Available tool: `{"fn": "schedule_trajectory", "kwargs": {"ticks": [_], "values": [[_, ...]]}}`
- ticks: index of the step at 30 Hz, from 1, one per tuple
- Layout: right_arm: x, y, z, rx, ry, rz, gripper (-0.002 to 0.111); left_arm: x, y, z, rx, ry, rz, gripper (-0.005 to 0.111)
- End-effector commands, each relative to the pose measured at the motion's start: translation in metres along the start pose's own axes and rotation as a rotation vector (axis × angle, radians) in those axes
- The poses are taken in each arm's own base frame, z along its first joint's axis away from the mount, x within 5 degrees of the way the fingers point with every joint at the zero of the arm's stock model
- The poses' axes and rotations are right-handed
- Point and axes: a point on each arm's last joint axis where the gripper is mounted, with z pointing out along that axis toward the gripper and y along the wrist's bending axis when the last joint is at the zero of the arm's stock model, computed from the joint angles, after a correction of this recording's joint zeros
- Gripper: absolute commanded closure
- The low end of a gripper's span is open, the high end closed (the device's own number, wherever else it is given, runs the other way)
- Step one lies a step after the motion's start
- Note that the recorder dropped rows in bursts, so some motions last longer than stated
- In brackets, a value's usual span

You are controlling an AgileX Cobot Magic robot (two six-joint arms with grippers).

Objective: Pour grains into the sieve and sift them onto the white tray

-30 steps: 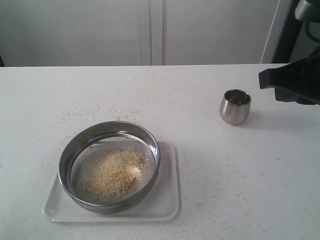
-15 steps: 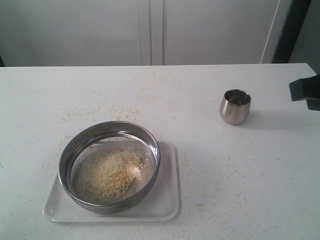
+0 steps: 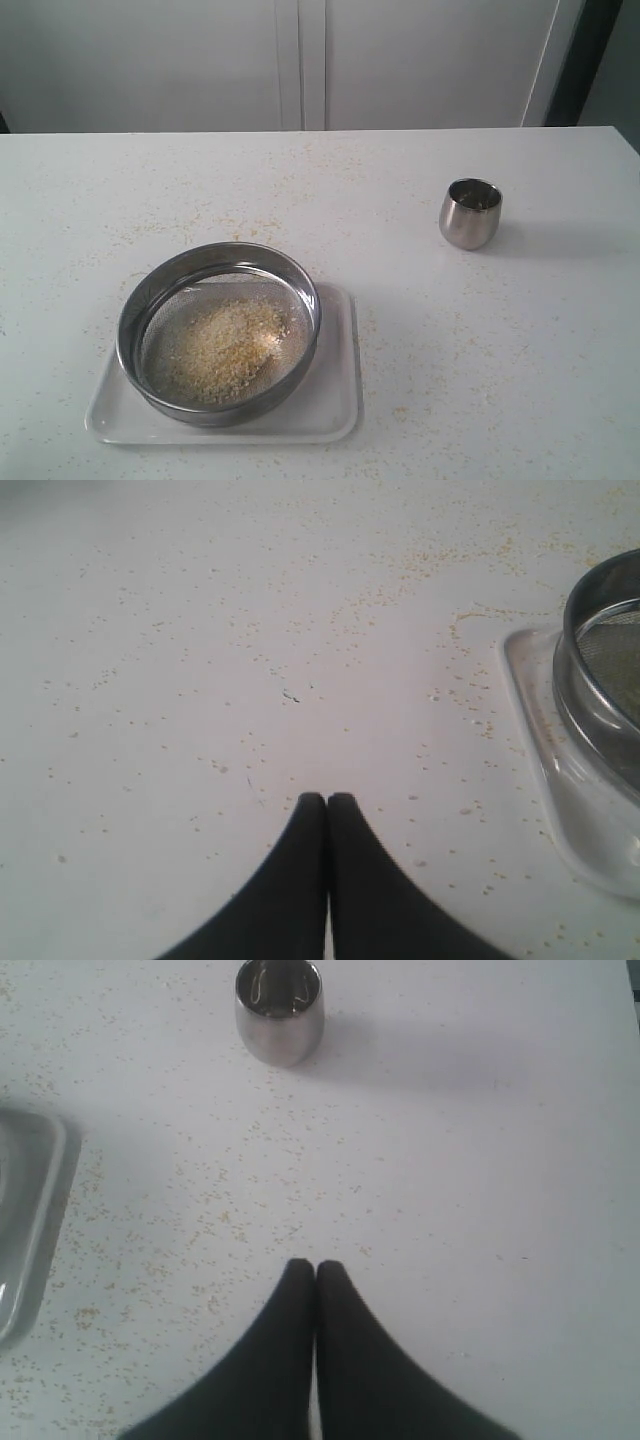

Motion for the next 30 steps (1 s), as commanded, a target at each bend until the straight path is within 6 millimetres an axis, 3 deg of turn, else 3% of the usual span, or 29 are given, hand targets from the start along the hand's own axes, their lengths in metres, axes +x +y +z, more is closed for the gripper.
{"fn": "schedule_trajectory", "kwargs": {"ticks": [1, 30], "values": [[0.0030, -0.0021, -0.0010, 0.013, 0.019, 0.003, 0.108, 0.0012, -0.0003, 0.0003, 0.002, 0.000, -0.019, 0.107], [0.0028, -0.0020, -0.0010, 0.013, 0.018, -0.009, 0.108, 0.0012, -0.0003, 0.0003, 0.002, 0.000, -0.019, 0.107]]}}
